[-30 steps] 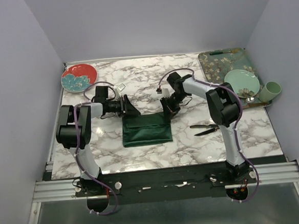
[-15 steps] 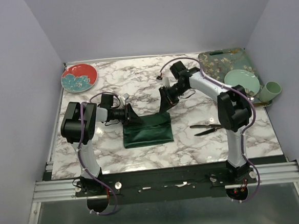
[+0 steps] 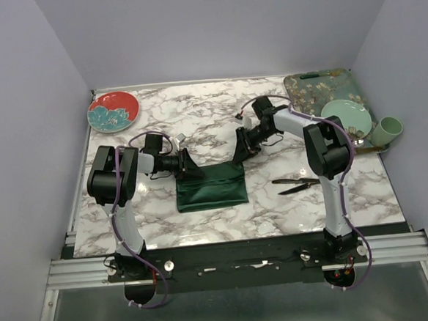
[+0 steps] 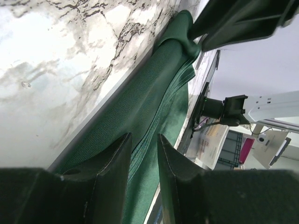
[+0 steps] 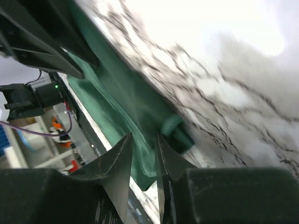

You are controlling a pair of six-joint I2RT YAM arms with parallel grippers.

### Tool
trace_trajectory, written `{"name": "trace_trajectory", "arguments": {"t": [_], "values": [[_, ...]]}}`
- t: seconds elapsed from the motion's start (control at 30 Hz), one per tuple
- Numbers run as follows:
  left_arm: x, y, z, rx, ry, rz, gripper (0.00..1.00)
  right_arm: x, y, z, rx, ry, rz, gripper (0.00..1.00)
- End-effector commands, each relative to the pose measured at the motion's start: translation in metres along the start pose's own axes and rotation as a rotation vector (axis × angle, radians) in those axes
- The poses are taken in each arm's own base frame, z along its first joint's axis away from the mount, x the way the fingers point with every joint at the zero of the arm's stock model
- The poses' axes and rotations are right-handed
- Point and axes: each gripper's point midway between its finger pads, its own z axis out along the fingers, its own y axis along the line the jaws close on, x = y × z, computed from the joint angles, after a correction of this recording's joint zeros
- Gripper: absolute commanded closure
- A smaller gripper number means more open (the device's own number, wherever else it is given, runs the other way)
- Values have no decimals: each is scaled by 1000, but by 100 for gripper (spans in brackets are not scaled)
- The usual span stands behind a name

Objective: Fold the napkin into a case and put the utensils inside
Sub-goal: Smooth out the 2/3-rectangle-folded napkin at the center of the board.

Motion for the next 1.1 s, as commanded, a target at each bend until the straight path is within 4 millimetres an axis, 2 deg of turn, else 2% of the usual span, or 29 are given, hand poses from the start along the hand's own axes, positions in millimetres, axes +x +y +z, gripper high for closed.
{"name": "trace_trajectory", "arguments": {"t": [0.0,0.07,0.13,0.3,0.43,0.57,0.67,0.7,0.73,0.8,0.83,0.9,1.03,1.07], "values": [[11,45,5,-154,-8,-55,60,36,-10,15,-44,59,111,67],[11,47,5,-159,-11,-65,61,48,-21,18,-11,79,126,69],[12,48,6,-161,-11,-73,60,52,-27,20,11,86,128,71],[10,48,6,-155,-12,-72,60,50,-41,21,91,88,123,72],[5,36,3,-112,-29,-39,58,51,-57,19,173,96,117,74],[-11,16,-13,-66,-74,31,52,47,-67,13,249,93,78,74],[-17,13,-29,-60,-86,33,48,38,-69,13,282,88,25,74],[-24,8,-34,-55,-95,89,47,37,-71,13,291,94,18,74],[-22,6,-38,-59,-81,87,46,33,-69,13,286,92,-13,74],[-30,-10,-47,-67,-85,254,46,28,-65,13,296,89,-45,74],[-25,-14,-51,-78,-70,271,46,26,-63,12,301,85,-62,74],[-28,-28,-61,-118,-75,415,45,26,-57,12,287,94,-103,74],[3,-14,-71,-284,68,772,46,24,-32,7,226,86,-146,71],[5,-21,-75,-310,64,857,46,20,-20,2,207,70,-167,70]]}}
